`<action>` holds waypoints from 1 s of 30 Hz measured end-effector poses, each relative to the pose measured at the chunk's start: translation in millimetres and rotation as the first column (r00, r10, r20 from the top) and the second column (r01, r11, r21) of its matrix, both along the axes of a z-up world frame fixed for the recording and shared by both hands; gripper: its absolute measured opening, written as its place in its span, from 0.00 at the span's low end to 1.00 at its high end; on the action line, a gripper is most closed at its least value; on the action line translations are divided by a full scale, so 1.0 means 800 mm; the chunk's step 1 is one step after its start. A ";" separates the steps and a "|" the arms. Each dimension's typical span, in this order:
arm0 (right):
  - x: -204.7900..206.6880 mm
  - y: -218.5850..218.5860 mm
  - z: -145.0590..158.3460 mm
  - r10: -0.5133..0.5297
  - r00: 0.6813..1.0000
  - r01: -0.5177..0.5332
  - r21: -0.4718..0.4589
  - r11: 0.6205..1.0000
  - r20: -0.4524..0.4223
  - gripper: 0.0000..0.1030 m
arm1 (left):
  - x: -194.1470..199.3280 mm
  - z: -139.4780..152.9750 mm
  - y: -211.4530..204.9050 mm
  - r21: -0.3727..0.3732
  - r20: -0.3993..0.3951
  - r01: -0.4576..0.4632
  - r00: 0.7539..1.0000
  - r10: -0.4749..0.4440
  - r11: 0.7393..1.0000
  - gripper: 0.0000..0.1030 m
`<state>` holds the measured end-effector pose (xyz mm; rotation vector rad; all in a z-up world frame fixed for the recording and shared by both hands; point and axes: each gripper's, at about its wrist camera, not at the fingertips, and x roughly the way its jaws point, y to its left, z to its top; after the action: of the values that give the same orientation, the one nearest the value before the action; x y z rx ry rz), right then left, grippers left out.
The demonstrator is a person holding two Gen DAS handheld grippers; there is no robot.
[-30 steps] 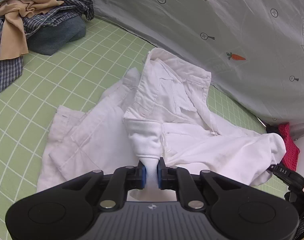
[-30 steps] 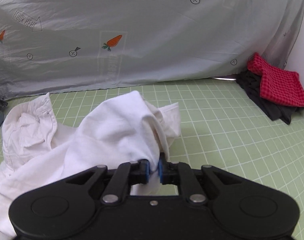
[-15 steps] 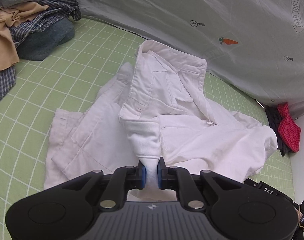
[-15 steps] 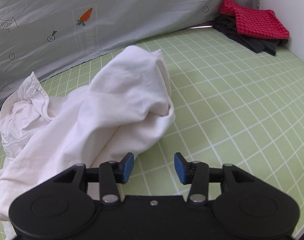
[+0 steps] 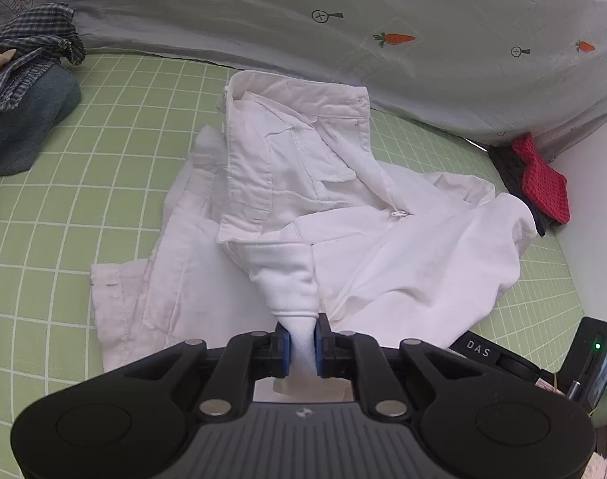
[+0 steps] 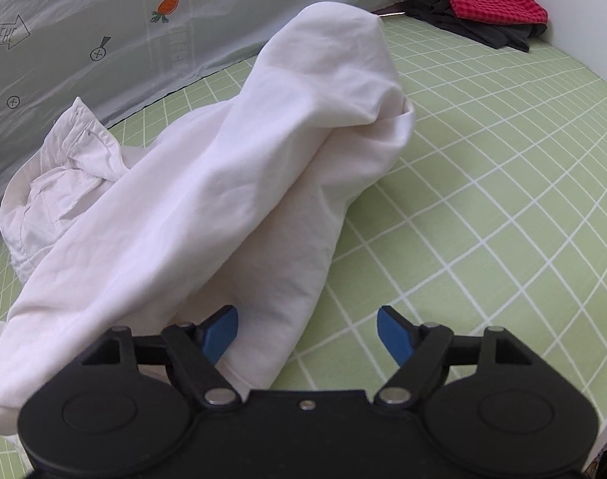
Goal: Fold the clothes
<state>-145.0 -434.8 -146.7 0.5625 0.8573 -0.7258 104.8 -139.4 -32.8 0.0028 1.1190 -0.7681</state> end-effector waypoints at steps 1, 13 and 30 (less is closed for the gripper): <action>0.003 0.002 -0.003 -0.011 1.000 0.011 -0.005 1.000 -0.003 0.77 | 0.001 0.000 0.000 0.000 0.002 0.012 1.000 -0.012 1.000 0.12; 0.006 -0.013 -0.014 -0.022 1.000 0.022 0.023 0.999 0.022 0.62 | -0.004 0.000 0.004 0.007 -0.001 -0.050 0.999 0.050 0.999 0.13; -0.021 -0.100 0.044 0.180 0.983 -0.170 -0.169 0.971 0.044 0.00 | -0.026 0.000 0.009 0.004 -0.050 -0.417 0.907 0.417 0.909 0.12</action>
<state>-162.0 -514.5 -111.8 0.3535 0.7726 -0.6086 83.8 -132.1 -32.5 -0.2566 1.1145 -0.3876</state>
